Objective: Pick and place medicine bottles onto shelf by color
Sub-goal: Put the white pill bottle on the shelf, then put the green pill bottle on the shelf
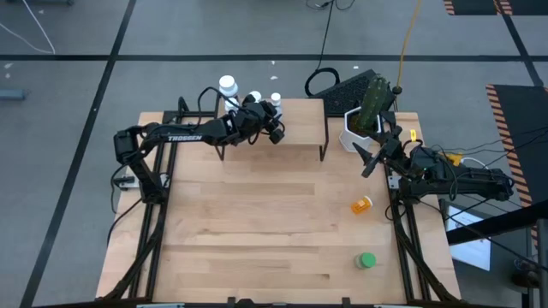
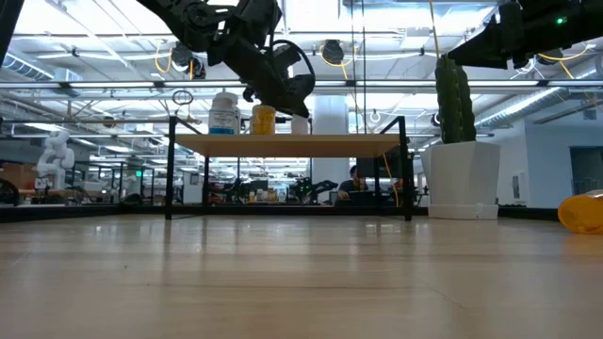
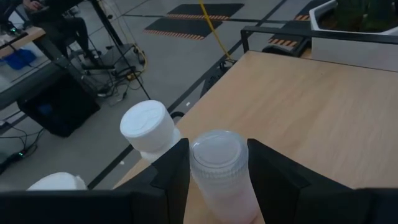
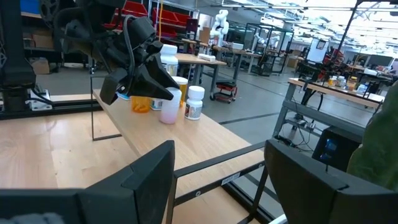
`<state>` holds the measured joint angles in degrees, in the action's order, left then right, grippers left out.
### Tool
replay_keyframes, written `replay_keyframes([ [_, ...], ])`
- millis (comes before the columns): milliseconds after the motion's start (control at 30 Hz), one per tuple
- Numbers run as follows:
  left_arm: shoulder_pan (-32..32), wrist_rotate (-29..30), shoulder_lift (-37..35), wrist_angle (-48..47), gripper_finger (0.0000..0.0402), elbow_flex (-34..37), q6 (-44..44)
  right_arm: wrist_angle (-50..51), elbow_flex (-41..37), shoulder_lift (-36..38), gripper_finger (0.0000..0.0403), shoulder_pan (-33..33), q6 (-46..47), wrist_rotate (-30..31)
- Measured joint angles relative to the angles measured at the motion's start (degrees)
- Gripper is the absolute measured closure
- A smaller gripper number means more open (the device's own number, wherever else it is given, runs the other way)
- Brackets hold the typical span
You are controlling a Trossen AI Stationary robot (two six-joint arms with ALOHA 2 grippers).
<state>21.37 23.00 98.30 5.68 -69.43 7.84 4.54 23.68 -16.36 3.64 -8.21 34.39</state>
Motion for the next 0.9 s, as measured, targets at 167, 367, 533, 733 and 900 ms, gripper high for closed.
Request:
replay_keyframes([
  [167,0.00,0.04,0.00,0.01,0.0214,0.00,-0.56,0.00,0.00,0.00,0.0161,0.00,0.00,0.01],
  [367,-0.05,3.27,0.00,-0.10,0.0148,-0.16,0.43,0.00,0.00,0.00,0.0161,0.00,-0.03,0.00],
  [533,-1.29,4.09,0.00,0.41,0.0117,-2.19,4.82,-0.14,0.00,0.00,0.0161,0.00,-0.78,0.00],
  [733,-5.86,4.07,0.00,-2.67,0.0114,-8.34,9.75,-1.27,0.00,-0.64,0.0161,0.02,-0.39,-1.55],
  [900,-11.03,1.68,0.00,-6.31,0.0121,-11.87,9.69,-3.36,-0.02,-3.98,0.0161,0.02,0.80,-8.13],
])
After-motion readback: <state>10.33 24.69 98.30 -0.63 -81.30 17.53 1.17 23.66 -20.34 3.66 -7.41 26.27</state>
